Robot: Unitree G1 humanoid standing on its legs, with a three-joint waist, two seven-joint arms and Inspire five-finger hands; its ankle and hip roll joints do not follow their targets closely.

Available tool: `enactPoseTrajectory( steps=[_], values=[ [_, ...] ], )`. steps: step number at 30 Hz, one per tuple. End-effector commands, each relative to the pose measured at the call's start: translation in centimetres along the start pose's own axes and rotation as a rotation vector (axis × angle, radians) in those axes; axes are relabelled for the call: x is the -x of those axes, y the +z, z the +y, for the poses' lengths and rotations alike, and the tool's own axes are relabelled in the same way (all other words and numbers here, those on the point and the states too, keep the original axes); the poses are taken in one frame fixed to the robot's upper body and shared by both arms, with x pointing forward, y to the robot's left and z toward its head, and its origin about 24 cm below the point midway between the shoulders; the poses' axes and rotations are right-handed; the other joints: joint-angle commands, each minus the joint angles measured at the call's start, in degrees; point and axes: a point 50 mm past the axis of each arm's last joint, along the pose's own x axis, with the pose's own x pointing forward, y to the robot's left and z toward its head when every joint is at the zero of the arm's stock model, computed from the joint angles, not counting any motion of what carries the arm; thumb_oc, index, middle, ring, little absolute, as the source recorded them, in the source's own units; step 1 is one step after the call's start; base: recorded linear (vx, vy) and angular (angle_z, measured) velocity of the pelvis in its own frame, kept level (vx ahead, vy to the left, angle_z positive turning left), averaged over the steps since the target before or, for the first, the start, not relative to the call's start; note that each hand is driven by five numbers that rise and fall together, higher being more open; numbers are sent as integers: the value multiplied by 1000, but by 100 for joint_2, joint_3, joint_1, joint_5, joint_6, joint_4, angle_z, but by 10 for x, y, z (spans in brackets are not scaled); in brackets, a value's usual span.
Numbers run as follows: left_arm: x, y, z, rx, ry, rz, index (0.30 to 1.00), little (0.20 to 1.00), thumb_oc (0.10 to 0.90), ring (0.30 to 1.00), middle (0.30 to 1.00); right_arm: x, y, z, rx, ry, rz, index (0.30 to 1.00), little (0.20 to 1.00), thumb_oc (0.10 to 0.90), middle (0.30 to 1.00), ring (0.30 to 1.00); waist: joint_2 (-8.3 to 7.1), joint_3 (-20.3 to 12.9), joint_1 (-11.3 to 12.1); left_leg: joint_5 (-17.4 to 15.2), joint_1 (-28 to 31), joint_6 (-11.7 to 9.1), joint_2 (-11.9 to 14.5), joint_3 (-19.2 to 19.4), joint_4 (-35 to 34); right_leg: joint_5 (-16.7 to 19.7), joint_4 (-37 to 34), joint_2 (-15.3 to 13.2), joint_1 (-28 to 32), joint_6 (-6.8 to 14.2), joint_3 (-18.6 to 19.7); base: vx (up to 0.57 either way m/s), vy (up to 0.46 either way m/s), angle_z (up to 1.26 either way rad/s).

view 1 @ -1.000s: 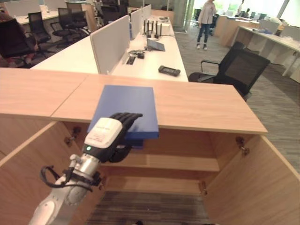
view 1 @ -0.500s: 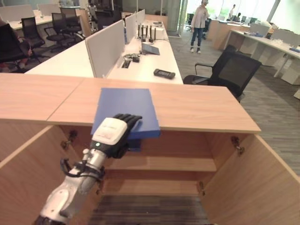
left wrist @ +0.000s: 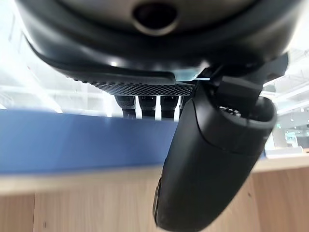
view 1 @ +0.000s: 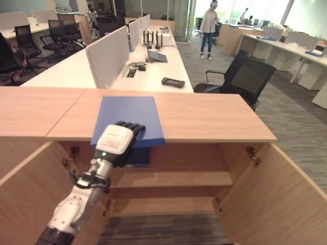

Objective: Put the empty folder in the office cabinet

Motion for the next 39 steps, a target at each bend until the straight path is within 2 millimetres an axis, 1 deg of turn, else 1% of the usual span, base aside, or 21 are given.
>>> enactPoseTrajectory(
  steps=[1,7,10,15,16,19,20,21,22,23,25,26,27,29,30,31,32,36,37,38,39],
  values=[
    [-22,-8,35,-72,215,42,300,300,400,300,300,0,3,-17,134,-51,19,900,900,800,900,900,-248,17,-99,-697,-201,85,-63,-128,408,405,-687,59,69,24,-92,4,-6,-4],
    [-17,-15,29,-60,218,88,300,300,400,300,300,0,1,-17,132,-53,16,900,900,800,900,900,-275,48,-86,-701,-242,85,-78,-125,433,418,-690,57,56,28,-105,0,0,0],
    [-10,-13,28,20,241,102,300,300,400,300,300,0,2,-17,107,-58,5,900,900,800,900,900,-304,88,-50,-693,-273,90,-97,-156,438,433,-697,53,29,28,-131,0,0,0],
    [16,4,43,387,323,54,300,300,400,300,300,0,9,-12,25,-46,-49,900,900,800,900,900,-356,197,91,-704,-301,98,-115,-225,434,433,-684,45,26,27,-197,4,-4,-1],
    [24,11,49,538,329,22,300,300,400,300,300,1,13,-11,1,-41,-73,900,900,800,900,900,-383,242,121,-635,-345,114,-139,-255,411,470,-682,30,-9,37,-249,-30,-8,1],
    [33,20,61,655,321,-56,300,300,400,300,300,1,19,-12,-7,-40,-106,900,900,800,900,900,-379,286,138,-592,-369,125,-152,-281,358,492,-688,30,-43,50,-292,-11,-1,22],
    [38,28,70,788,300,-135,300,300,400,300,300,2,30,-14,-1,-38,-153,900,900,800,900,900,-335,322,165,-596,-347,128,-140,-289,304,483,-682,39,-53,57,-311,-5,9,32],
    [39,28,71,790,299,-136,300,300,400,300,300,2,30,-14,-2,-37,-154,900,900,800,900,900,-338,323,156,-559,-363,134,-151,-295,300,506,-684,29,-66,60,-321,14,28,22],
    [44,32,81,978,287,-212,300,300,400,300,300,4,46,-17,12,-36,-215,900,900,800,900,900,-281,331,166,-552,-342,134,-138,-308,240,494,-679,34,-68,71,-333,-12,49,15],
    [48,30,88,1095,283,-248,300,300,400,300,300,6,58,-19,25,-31,-260,900,900,800,900,900,-241,335,158,-483,-345,146,-144,-340,177,517,-678,23,-90,79,-347,21,48,16],
    [49,29,89,1272,259,-285,300,300,400,300,300,12,98,-16,53,-21,-365,900,900,800,900,900,-199,326,227,-465,-301,135,-130,-389,72,507,-679,24,-69,72,-390,5,20,8],
    [45,29,86,1352,241,-283,300,300,400,300,300,15,110,-19,42,-27,-412,900,900,800,900,900,-182,323,248,-431,-287,135,-122,-414,17,512,-685,23,-65,78,-413,0,0,0],
    [45,29,87,1353,241,-285,300,300,400,300,300,15,111,-20,41,-28,-414,900,900,800,900,900,-182,326,244,-399,-305,141,-133,-424,12,532,-690,15,-79,83,-426,0,0,0],
    [47,30,91,1430,254,-314,300,300,400,300,300,25,135,-16,-33,1,-527,900,900,800,900,900,-144,349,305,-356,-291,131,-152,-485,-67,541,-690,11,-80,87,-481,-7,30,6],
    [55,25,88,1501,233,-306,300,300,400,300,300,42,148,-23,-30,37,-673,900,900,800,900,900,-132,390,259,-343,-238,110,-100,-423,-153,527,-693,25,-84,95,-450,-12,27,5],
    [55,25,88,1503,231,-306,300,300,400,300,300,43,147,-24,-30,37,-670,900,900,800,900,900,-128,376,251,-315,-255,116,-110,-429,-156,546,-698,17,-97,99,-459,11,38,-2],
    [59,19,82,1592,231,-285,300,300,400,300,300,71,153,-39,-46,62,-846,900,900,800,900,900,-142,359,166,-313,-187,105,-74,-387,-249,536,-709,23,-90,111,-414,16,45,-8],
    [64,10,69,1827,301,-264,300,300,400,300,300,92,153,-52,-157,101,-969,900,900,800,900,900,-161,303,151,-310,-193,124,-109,-436,-288,548,-745,-26,-75,139,-478,13,39,-6],
    [64,10,69,1828,301,-265,300,300,400,300,300,92,153,-53,-157,100,-969,900,900,800,900,900,-160,295,140,-282,-212,130,-119,-447,-295,565,-751,-34,-89,145,-490,2,45,6],
    [67,6,57,1956,361,-218,300,300,400,300,300,103,156,-56,-219,128,-1032,900,900,800,900,900,-170,297,151,-321,-198,139,-135,-442,-298,563,-753,-52,-81,158,-501,-6,38,9],
    [67,6,57,1957,361,-219,300,300,400,300,300,103,156,-57,-219,127,-1032,900,900,800,900,900,-168,289,142,-295,-216,145,-144,-452,-305,579,-759,-60,-95,163,-513,5,61,7]
  ],
)
